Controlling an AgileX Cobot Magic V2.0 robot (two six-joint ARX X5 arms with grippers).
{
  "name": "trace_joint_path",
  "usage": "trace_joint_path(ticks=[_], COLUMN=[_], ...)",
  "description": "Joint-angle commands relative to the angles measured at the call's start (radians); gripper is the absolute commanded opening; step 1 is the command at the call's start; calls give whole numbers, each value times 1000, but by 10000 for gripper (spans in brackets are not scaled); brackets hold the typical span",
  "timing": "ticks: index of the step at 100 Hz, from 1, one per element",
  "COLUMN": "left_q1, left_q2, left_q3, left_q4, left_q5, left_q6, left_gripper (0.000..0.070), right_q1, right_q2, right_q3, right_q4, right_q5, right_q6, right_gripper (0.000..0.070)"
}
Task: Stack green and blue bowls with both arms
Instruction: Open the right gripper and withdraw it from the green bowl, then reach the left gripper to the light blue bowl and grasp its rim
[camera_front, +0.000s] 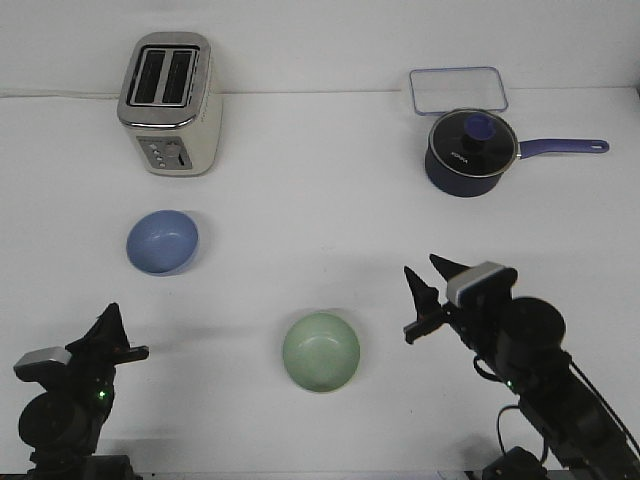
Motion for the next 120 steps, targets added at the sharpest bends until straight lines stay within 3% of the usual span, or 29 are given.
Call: trace_joint_path(ticks=[1, 21, 38, 42, 54, 64, 96, 120], left_q1=[2, 3, 3, 3, 3, 3, 63, 114], left_q2=[77, 395, 676, 732, 876, 973, 1231, 1384], left_q3=[74, 298, 475, 508, 590, 640, 723, 770], left_q4=[-19, -105, -208, -224, -256, -267, -261, -256], left_q5=[-23, -25, -21, -16, -8, -9, -3, 80], left_q6=[54, 117, 151, 151, 150, 150, 151, 150], left_gripper=[13, 13, 33, 102, 423, 503, 509, 508], right_q1=[6, 7, 7, 7, 7, 7, 7, 7], right_q2=[-78, -284, -334, -336, -336, -336, -336, -336], right_q3=[-104, -285, -301, -301, -301, -301, -301, -301], right_q4=[53, 53, -18, -26, -30, -30, -45, -57], right_q5=[5, 76, 79, 79, 78, 78, 70, 70], right_q6=[5, 84, 68, 62, 60, 60, 60, 60], right_gripper=[311, 311, 311, 311, 311, 311, 311, 311])
